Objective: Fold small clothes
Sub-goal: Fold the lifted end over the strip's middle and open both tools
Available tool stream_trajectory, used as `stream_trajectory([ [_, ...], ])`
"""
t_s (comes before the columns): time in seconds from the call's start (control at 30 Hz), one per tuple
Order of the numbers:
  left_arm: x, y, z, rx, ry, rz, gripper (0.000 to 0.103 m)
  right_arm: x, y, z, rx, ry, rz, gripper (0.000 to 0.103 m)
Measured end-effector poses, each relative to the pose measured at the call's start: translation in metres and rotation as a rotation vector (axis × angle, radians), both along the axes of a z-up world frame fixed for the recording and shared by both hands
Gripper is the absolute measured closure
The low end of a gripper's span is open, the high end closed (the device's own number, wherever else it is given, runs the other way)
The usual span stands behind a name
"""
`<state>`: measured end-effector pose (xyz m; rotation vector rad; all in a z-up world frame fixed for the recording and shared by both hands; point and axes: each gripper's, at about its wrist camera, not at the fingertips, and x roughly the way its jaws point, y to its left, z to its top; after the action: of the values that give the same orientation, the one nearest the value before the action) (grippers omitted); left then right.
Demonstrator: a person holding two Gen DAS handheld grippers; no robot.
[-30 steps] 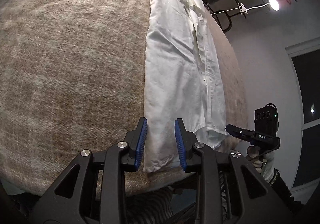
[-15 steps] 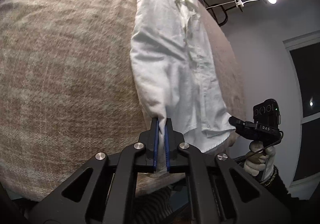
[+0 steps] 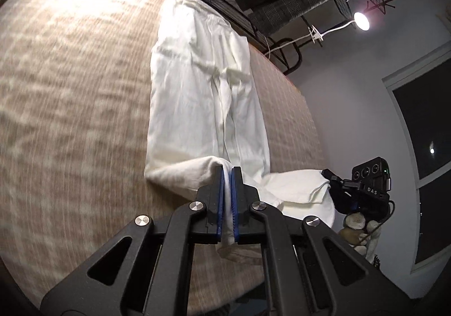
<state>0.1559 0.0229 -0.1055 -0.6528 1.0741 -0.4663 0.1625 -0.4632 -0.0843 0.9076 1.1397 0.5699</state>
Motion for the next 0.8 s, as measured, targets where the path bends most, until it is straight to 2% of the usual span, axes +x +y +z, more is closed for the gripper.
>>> stream_trajectory([
  [0.3,0.061,-0.002,-0.017,0.052,0.019,0.024,0.100,0.074,0.020,-0.012,-0.073,-0.015,-0.033,0.102],
  [0.53,0.084,-0.004,-0.031,0.077,0.021,0.036,0.100,0.103,0.023,-0.037,-0.109,0.027,-0.059,0.102],
  [0.57,0.087,-0.005,-0.031,0.091,0.019,0.038,0.095,0.103,0.023,-0.038,-0.104,0.024,-0.055,0.099],
  [0.63,0.090,-0.002,-0.026,0.118,-0.005,0.053,0.076,0.107,0.023,-0.038,-0.095,0.019,-0.046,0.094],
  [0.67,0.091,0.002,-0.022,0.125,-0.025,0.079,0.058,0.106,0.023,-0.037,-0.099,0.015,-0.043,0.085],
  [0.7,0.091,0.010,-0.017,0.108,-0.041,0.109,0.048,0.107,0.022,-0.035,-0.112,0.006,-0.043,0.072],
  [0.8,0.090,0.032,-0.008,0.061,-0.055,0.185,0.047,0.109,0.018,-0.029,-0.127,-0.028,-0.050,0.059],
])
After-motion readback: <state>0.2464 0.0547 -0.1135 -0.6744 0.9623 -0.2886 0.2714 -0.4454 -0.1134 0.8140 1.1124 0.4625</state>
